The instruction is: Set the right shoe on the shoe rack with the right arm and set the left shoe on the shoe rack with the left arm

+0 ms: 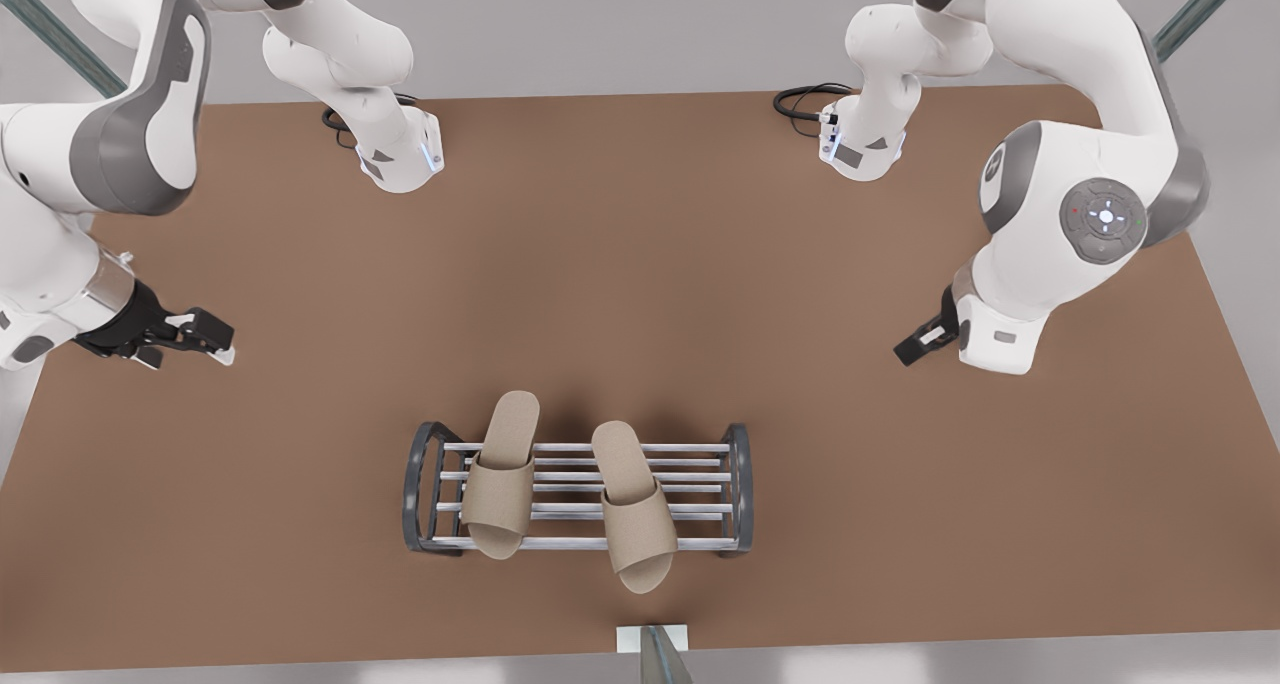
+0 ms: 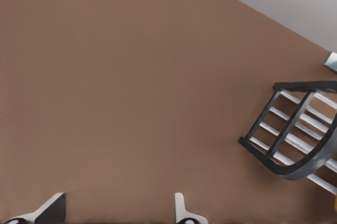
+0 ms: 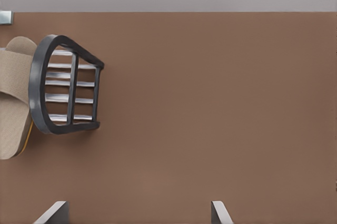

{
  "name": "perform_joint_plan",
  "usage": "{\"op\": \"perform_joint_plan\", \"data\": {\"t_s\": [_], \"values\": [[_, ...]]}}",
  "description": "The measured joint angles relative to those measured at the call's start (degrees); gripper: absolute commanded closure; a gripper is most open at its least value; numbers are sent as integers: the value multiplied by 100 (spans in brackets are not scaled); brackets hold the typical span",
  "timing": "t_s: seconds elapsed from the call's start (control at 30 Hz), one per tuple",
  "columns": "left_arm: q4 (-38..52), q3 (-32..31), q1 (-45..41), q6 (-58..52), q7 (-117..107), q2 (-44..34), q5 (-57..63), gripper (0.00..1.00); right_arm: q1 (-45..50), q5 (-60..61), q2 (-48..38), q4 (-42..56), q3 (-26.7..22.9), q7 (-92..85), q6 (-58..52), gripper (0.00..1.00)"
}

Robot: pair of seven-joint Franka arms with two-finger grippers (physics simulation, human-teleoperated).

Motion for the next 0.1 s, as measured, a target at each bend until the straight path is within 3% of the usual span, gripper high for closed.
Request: {"op": "perform_joint_plan", "data": {"t_s": [0.1], "values": [[-28, -88, 65, -223, 640, 2, 140, 0, -46, -10, -57, 23, -8, -1, -2, 0]]}}
